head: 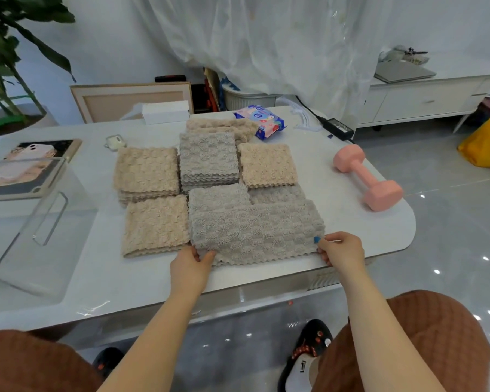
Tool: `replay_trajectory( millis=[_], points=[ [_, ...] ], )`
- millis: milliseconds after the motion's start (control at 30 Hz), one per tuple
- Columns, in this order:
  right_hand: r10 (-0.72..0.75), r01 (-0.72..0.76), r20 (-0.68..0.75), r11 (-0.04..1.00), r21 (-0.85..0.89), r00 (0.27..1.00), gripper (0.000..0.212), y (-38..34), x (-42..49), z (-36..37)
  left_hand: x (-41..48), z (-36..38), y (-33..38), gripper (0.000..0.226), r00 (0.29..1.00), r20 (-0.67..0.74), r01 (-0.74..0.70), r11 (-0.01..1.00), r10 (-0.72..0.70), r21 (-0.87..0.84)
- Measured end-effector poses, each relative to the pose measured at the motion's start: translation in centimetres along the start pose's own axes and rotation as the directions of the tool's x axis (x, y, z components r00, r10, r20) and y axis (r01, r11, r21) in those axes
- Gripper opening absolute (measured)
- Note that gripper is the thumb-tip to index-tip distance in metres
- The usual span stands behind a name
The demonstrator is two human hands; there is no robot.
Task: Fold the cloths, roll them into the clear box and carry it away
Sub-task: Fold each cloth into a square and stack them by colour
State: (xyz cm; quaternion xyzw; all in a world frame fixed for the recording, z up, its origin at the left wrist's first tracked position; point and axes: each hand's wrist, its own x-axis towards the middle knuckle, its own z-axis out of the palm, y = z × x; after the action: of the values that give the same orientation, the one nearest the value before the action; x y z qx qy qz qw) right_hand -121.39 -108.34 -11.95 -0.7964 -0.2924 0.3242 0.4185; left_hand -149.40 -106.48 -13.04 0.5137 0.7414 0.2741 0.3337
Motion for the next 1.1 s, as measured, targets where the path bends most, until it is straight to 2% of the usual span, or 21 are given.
replay_trajectory(
  millis=[133, 267, 400, 500, 567, 633, 700, 767, 800, 867, 967, 1033, 1100],
  points=[
    [-0.073, 0.073, -0.003, 0.995, -0.073, 0.997, 0.009, 0.0, 0.0, 0.3, 0.4, 0.0, -0.3, 0.031, 0.996, 0.016, 0.087, 0.989, -0.086, -0.118],
    [-0.137, 0.133, 0.009, 0.947, -0.294, 0.991, 0.007, 0.3, 0.3, 1.3, 0.4, -0.2, 0.0, 0.029, 0.986, 0.036, 0.164, 0.951, -0.160, -0.262],
    [-0.089, 0.112, 0.073, 0.886, -0.449, 0.993, 0.007, -0.2, 0.6, 1.6, 0.4, -0.2, 0.1, 0.025, 0.961, 0.118, 0.278, 0.850, -0.252, -0.447],
    [-0.081, 0.134, 0.134, 0.880, -0.457, 0.988, 0.010, -0.4, 0.1, 1.5, 0.1, -0.2, 0.1, 0.031, 0.944, 0.149, 0.326, 0.768, -0.294, -0.551],
    [-0.128, 0.170, 0.131, 0.903, -0.393, 0.983, 0.012, -0.7, -0.5, 1.5, -0.4, -0.7, 0.5, 0.026, 0.949, 0.148, 0.311, 0.744, -0.279, -0.591],
    [-0.144, 0.160, 0.078, 0.952, -0.260, 0.986, 0.018, -1.3, -1.0, 1.0, -0.9, -1.6, 1.4, 0.019, 0.960, 0.122, 0.271, 0.727, -0.252, -0.631],
    [-0.110, 0.107, 0.053, 0.992, 0.060, 0.993, 0.024, -2.7, -1.2, 0.2, -1.0, -2.8, 2.6, 0.023, 0.974, 0.108, 0.217, 0.698, -0.197, -0.682],
    [-0.098, 0.076, 0.038, 0.920, 0.385, 0.994, 0.025, -4.6, -1.4, -0.8, -1.2, -4.2, 4.1, 0.027, 0.989, 0.096, 0.147, 0.666, -0.113, -0.731],
    [-0.127, 0.108, 0.009, 0.880, 0.463, 0.992, 0.024, -5.6, -1.5, -1.2, -1.3, -4.8, 4.9, 0.026, 0.995, 0.084, 0.102, 0.652, -0.059, -0.752],
    [-0.233, 0.228, -0.057, 0.820, 0.525, 0.971, 0.025, -7.4, -1.9, -2.0, -1.4, -6.1, 6.4, 0.024, 0.997, 0.064, 0.022, 0.621, 0.044, -0.783],
    [-0.357, 0.339, -0.080, 0.757, 0.559, 0.931, 0.031, -8.6, -2.5, -2.2, -1.1, -7.5, 7.6, 0.021, 0.990, 0.030, -0.058, 0.605, 0.134, -0.794],
    [-0.430, 0.396, -0.067, 0.747, 0.534, 0.901, 0.042, -8.6, -2.6, -2.3, -0.9, -8.2, 8.0, 0.020, 0.985, 0.011, -0.102, 0.628, 0.173, -0.772],
    [-0.573, 0.539, -0.041, 0.742, 0.398, 0.819, 0.048, -8.1, -2.5, -2.3, -0.9, -8.8, 8.1, 0.027, 0.977, 0.014, -0.133, 0.666, 0.211, -0.734]
  ],
)
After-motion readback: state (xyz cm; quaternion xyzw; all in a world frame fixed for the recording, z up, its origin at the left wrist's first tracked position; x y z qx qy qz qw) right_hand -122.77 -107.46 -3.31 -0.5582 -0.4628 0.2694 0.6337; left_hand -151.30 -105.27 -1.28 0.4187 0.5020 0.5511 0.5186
